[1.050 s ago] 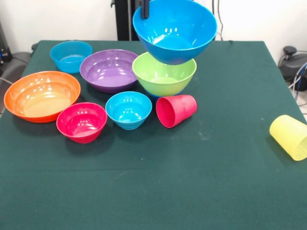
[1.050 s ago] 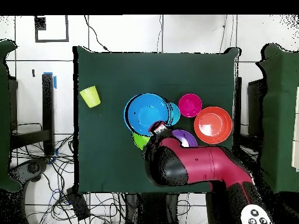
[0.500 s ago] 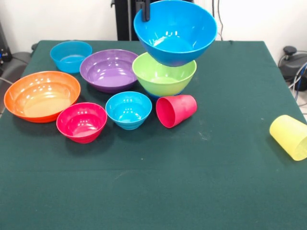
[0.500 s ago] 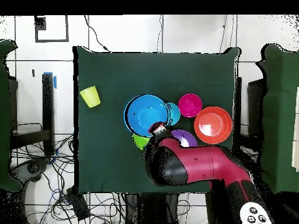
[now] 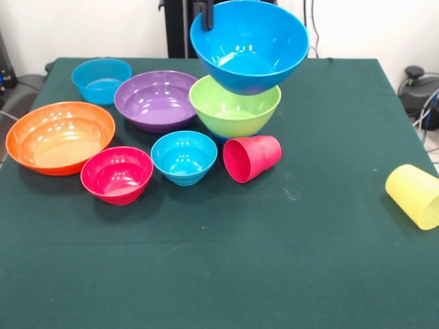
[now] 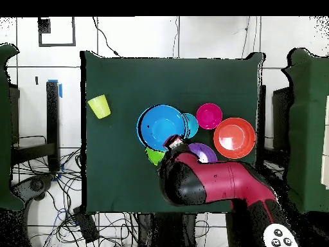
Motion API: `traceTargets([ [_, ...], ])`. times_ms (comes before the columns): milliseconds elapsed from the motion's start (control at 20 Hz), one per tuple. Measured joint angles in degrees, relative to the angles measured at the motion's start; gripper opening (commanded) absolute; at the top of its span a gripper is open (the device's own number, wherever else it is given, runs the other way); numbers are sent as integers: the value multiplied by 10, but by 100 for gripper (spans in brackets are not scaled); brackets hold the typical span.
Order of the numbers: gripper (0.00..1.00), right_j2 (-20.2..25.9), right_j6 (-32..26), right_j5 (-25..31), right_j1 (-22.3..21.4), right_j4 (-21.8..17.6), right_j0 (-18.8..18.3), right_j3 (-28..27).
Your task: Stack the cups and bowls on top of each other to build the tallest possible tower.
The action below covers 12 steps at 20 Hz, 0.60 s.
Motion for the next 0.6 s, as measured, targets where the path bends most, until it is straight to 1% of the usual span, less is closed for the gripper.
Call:
traceTargets([
  [350,0,-18,0,0,0,-6,24,-1],
  [600,0,-55,0,-9,2,-40,62,-8],
])
